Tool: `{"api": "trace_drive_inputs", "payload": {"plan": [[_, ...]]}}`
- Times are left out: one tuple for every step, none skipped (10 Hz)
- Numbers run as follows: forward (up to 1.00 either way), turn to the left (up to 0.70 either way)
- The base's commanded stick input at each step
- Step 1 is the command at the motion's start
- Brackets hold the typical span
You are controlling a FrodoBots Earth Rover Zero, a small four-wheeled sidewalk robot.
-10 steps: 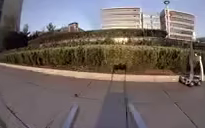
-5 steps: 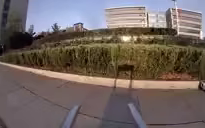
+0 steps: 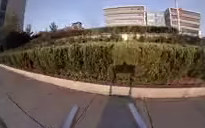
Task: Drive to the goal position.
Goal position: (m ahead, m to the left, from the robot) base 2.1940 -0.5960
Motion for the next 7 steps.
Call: {"api": "trace_drive_inputs", "payload": {"plan": [[0.70, -0.14], [0.70, -0.14], [0.70, -0.14], [0.70, -0.14], [0.70, -0.14], [0.70, -0.14], [0.70, -0.14]]}}
